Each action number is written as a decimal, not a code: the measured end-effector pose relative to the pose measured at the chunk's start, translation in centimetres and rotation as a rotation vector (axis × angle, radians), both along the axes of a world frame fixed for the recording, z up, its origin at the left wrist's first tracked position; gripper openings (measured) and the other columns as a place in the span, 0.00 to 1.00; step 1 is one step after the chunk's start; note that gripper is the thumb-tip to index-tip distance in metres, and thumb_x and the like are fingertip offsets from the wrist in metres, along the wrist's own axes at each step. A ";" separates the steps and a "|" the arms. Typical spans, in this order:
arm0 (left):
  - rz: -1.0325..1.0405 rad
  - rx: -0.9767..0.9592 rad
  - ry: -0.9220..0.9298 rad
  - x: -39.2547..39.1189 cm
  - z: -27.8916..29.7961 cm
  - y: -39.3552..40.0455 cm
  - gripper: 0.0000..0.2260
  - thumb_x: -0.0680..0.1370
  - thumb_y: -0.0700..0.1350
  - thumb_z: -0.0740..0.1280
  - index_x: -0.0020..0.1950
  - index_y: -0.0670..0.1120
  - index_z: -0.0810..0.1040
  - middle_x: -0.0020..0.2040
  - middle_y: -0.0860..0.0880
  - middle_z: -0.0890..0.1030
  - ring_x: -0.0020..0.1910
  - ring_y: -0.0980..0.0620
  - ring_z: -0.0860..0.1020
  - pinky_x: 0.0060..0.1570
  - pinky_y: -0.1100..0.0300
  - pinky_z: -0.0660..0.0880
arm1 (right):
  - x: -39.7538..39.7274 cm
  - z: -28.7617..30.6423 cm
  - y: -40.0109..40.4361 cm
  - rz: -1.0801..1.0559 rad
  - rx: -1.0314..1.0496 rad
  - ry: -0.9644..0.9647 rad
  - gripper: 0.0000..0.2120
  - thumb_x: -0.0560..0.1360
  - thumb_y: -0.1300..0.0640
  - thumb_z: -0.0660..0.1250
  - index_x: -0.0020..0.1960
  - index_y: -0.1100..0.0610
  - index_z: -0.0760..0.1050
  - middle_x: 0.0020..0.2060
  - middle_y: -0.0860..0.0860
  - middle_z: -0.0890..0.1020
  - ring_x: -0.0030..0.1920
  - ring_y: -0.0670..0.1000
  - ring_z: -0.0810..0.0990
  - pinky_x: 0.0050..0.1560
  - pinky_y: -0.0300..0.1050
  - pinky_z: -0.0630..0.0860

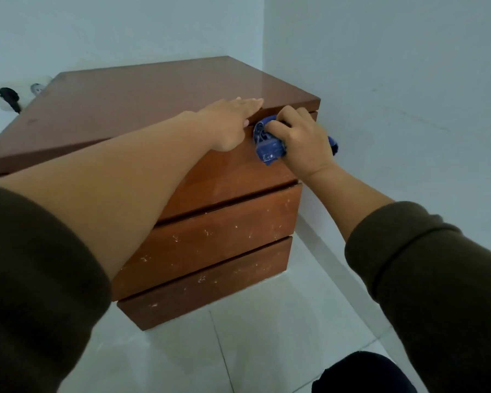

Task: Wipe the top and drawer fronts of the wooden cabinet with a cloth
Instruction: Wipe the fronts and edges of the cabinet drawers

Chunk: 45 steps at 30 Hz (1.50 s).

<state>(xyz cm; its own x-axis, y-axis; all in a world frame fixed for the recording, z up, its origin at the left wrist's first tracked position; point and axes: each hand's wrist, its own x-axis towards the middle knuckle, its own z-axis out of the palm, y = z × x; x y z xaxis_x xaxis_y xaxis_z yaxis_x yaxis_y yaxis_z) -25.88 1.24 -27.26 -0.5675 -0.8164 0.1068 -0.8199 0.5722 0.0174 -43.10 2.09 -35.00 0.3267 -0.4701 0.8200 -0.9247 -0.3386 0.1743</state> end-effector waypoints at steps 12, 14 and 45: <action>-0.032 -0.078 0.011 0.0 -1.2 -1.3 0.27 0.83 0.38 0.52 0.78 0.52 0.45 0.78 0.52 0.50 0.77 0.51 0.48 0.74 0.53 0.52 | -0.5 -10.7 1.0 -0.095 0.289 -0.068 0.15 0.56 0.67 0.80 0.39 0.59 0.81 0.37 0.57 0.79 0.32 0.59 0.78 0.23 0.40 0.72; -0.028 -0.088 0.016 -0.1 -1.2 -1.2 0.27 0.83 0.38 0.53 0.78 0.52 0.46 0.78 0.52 0.50 0.77 0.50 0.49 0.73 0.52 0.53 | -0.8 -10.7 1.1 -0.078 0.321 -0.078 0.14 0.56 0.68 0.80 0.39 0.60 0.81 0.36 0.57 0.79 0.31 0.59 0.78 0.23 0.43 0.74; -0.030 -0.228 -0.051 -4.2 -2.3 -1.9 0.27 0.82 0.45 0.53 0.78 0.49 0.43 0.78 0.51 0.50 0.77 0.50 0.50 0.73 0.52 0.51 | -3.4 -9.9 1.3 -0.156 0.664 -0.125 0.12 0.73 0.63 0.70 0.56 0.60 0.80 0.50 0.60 0.77 0.48 0.62 0.78 0.44 0.51 0.76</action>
